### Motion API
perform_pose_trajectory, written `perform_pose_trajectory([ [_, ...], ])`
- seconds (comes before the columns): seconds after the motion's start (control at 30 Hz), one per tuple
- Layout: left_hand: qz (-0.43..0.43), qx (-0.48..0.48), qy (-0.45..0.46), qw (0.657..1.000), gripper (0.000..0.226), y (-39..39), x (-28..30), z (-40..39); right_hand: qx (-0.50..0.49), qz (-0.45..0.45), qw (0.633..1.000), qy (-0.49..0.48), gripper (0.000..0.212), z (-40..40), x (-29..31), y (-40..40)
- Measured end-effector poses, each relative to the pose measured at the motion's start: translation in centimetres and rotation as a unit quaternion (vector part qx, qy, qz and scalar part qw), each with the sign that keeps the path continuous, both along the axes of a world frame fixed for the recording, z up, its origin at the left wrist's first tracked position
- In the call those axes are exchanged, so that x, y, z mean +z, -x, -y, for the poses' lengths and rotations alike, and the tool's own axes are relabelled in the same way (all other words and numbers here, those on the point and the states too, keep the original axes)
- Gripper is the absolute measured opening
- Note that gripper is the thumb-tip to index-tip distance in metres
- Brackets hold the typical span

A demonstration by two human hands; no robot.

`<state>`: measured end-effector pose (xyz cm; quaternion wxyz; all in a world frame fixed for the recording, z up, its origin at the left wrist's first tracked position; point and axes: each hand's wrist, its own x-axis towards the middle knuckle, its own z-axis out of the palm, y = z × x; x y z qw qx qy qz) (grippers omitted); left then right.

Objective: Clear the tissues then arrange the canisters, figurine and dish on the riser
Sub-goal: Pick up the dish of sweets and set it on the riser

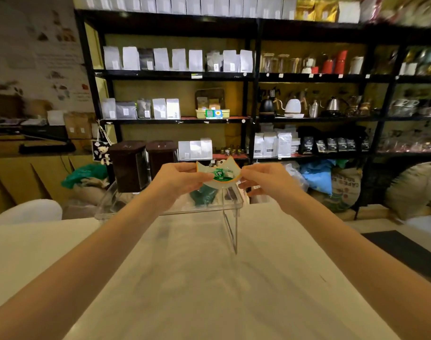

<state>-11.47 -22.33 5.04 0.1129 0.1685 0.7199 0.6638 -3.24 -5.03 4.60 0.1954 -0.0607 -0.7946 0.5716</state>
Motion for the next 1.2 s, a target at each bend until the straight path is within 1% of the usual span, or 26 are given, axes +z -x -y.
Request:
perform_pose_trajectory([
  [0.07, 0.022, 0.002, -0.011, 1.000, 0.035, 1.8, -0.1, -0.6, -0.002, 0.006, 0.999, -0.033, 0.026, -0.3, -0.3, 1.8],
  [0.17, 0.039, -0.009, -0.009, 0.999, 0.043, 4.1, -0.9, -1.3, -0.016, 0.021, 0.998, -0.063, 0.035, -0.9, -1.3, 4.0],
  [0.27, 0.052, -0.020, -0.005, 0.998, 0.043, 5.6, -1.9, -2.0, -0.019, 0.036, 0.996, -0.085, 0.038, -1.5, -2.4, 5.6],
  [0.4, 0.062, -0.023, -0.002, 0.998, 0.042, 6.6, -3.1, -2.4, -0.015, 0.039, 0.995, -0.090, 0.038, -1.9, -3.4, 6.9],
  [0.57, 0.045, -0.032, -0.004, 0.998, 0.041, 7.1, -3.2, -2.6, -0.011, 0.025, 0.994, -0.106, 0.038, -1.8, -3.8, 7.7],
  [0.7, 0.023, -0.025, 0.028, 0.999, 0.040, 7.4, -3.4, -2.6, -0.019, -0.005, 0.989, -0.145, 0.035, -1.9, -4.3, 7.7],
  [0.83, 0.010, -0.019, 0.044, 0.999, 0.035, 7.4, -3.3, -2.7, -0.052, -0.021, 0.975, -0.217, 0.033, -1.8, -4.8, 8.2],
  [0.9, 0.001, -0.020, 0.053, 0.998, 0.034, 7.3, -3.2, -2.8, -0.057, -0.016, 0.970, -0.237, 0.033, -1.7, -5.0, 8.6],
  [1.07, -0.021, -0.020, 0.094, 0.995, 0.035, 7.3, -3.4, -2.7, -0.066, 0.016, 0.968, -0.241, 0.037, -1.9, -5.6, 9.4],
  [1.2, -0.048, -0.011, 0.136, 0.989, 0.033, 7.4, -3.4, -2.9, -0.066, 0.018, 0.964, -0.255, 0.037, -1.7, -5.2, 9.2],
])
